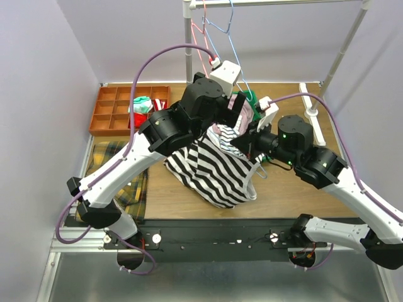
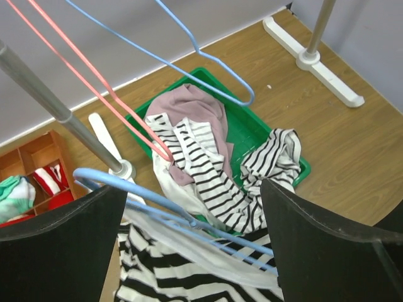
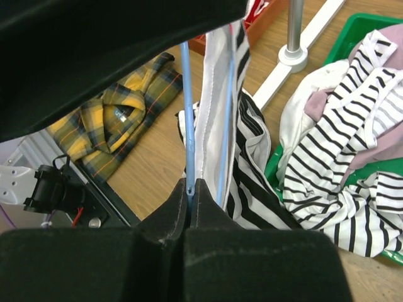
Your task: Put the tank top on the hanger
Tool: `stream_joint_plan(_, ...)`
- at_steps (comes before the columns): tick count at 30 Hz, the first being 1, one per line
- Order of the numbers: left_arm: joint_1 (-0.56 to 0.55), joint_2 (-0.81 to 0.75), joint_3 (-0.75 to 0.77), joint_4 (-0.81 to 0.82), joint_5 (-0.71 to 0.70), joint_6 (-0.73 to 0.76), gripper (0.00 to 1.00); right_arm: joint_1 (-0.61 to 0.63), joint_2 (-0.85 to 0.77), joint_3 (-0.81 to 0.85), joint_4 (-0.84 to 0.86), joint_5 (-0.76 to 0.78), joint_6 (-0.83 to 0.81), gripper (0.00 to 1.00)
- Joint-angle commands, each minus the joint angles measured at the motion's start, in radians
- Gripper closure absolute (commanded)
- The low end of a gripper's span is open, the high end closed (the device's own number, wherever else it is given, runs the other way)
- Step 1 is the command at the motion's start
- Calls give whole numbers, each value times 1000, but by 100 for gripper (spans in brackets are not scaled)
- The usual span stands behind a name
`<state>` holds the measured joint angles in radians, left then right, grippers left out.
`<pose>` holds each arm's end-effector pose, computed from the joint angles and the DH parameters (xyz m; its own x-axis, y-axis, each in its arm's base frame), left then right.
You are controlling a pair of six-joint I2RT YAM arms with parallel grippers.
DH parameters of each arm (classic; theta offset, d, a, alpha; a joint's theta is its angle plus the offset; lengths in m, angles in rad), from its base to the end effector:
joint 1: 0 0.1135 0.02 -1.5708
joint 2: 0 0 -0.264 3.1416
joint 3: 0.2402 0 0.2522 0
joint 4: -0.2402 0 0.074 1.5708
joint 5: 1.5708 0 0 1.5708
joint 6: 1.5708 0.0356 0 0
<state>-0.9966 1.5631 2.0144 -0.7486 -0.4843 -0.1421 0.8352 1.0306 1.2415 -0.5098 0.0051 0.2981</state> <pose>0.1840 -0.2539 0.5074 -0.2285 0.1225 -0.9658 0.4737 0.8807 -0.0004 0.1450 0.1600 0.4176 -0.4057 -0.0105 -0.9140 -0.6476 0.7090 0.2793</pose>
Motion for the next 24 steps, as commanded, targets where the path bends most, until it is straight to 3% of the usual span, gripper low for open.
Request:
stream_joint_plan(1, 18, -115, -63, 71, -34, 9, 1, 2, -91, -59, -22, 62, 41, 99)
stream_joint_plan(9, 23, -182, -108, 92, -19, 18, 1, 1, -219, -139, -50, 124, 102, 99)
stream_joint_plan(15, 23, -190, -117, 94, 76, 32, 1, 1, -260, -200, -41, 137, 128, 99)
stream_joint_plan(24, 23, -216, -111, 103, 92, 30, 1, 2, -386, -209, -151, 357, 208, 99)
